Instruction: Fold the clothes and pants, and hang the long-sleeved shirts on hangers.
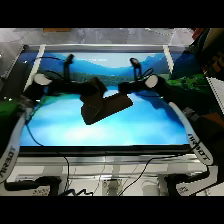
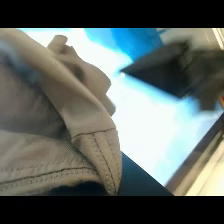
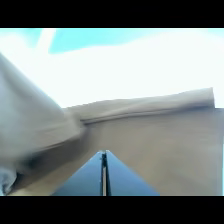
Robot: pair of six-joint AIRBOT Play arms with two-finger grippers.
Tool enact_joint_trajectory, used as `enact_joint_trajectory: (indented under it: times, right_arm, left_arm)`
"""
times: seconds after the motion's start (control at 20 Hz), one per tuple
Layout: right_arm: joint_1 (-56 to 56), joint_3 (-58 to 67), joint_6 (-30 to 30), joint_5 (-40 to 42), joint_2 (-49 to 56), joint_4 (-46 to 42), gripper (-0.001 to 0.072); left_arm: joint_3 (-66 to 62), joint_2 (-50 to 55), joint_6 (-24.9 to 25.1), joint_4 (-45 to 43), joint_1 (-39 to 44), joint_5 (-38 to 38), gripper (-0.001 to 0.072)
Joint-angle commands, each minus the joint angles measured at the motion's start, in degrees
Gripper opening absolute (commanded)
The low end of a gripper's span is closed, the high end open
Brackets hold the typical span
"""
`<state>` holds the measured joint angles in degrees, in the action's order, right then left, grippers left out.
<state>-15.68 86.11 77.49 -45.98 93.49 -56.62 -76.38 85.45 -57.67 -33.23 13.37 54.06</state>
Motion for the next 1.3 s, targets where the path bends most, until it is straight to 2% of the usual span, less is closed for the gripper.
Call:
enact_joint_trajectory:
  times: [0.0,0.1,0.2,0.3,0.35,0.4,0.45,0.6,0.85,0.95,1.0,1.05,1.15,1.2,1.25]
  right_arm:
    - [8.28,0.02,0.02,-5.18,-3.19,-0.57,0.0010]
    - [10.19,0.02,0.02,-6.78,-3.39,-0.66,0.0011]
    - [10.75,0.02,0.02,-6.91,-3.37,-1.03,0.0010]
    - [10.64,0.02,0.02,-6.88,-3.37,-1.03,0.0010]
    - [10.64,0.02,0.02,-6.84,-3.37,-1.01,0.0011]
    - [10.64,0.02,0.02,-6.67,-3.37,-1.05,0.0010]
    - [10.64,0.02,-0.02,-6.43,-3.37,-1.14,0.0011]
    - [10.64,0.02,-0.20,-4.85,-3.32,-2.82,0.0011]
    - [13.05,0.02,1.22,1.70,-1.44,-13.33,0.0008]
    - [16.74,0.02,6.01,-0.72,2.32,-12.33,0.0007]
    - [18.75,0.02,6.23,-4.11,4.66,-8.81,0.0006]
    - [20.79,0.02,3.41,-8.76,7.13,-2.56,0.0006]
    - [23.61,0.02,-11.52,-17.55,11.08,12.90,0.0009]
    - [24.26,0.02,-16.11,-19.26,12.20,17.88,0.0075]
    - [24.26,0.02,-16.83,-17.46,12.76,19.39,0.0458]
  left_arm:
    - [-0.07,7.98,-0.26,3.91,10.14,-17.16,0.0010]
    - [-0.74,10.99,-0.17,12.17,13.25,-23.28,0.0009]
    - [-3.10,13.44,-0.22,13.18,15.26,-28.00,0.0010]
    - [-6.01,14.78,-0.20,14.03,15.87,-28.63,0.0015]
    - [-7.45,15.06,-0.20,14.01,15.89,-28.57,0.0157]
    - [-8.31,15.06,-0.17,14.01,15.87,-28.63,0.0533]
    - [-9.05,15.04,-0.20,14.01,15.82,-28.55,0.0690]
    - [-9.49,14.19,-0.22,14.01,15.34,-28.44,0.0702]
    - [-9.49,12.04,-0.20,13.94,11.80,-24.35,0.0701]
    - [-9.49,11.30,-0.20,13.97,9.57,-20.02,0.0701]
    - [-9.49,11.13,-0.22,13.99,8.50,-17.90,0.0701]
    - [-9.49,11.04,-0.22,13.99,7.41,-15.63,0.0701]
    - [-9.49,11.04,-0.22,13.99,5.66,-11.43,0.0700]
    - [-9.49,11.02,-0.20,13.99,5.01,-9.84,0.0695]
    - [-9.49,10.99,-0.22,13.99,4.48,-8.57,0.0693]
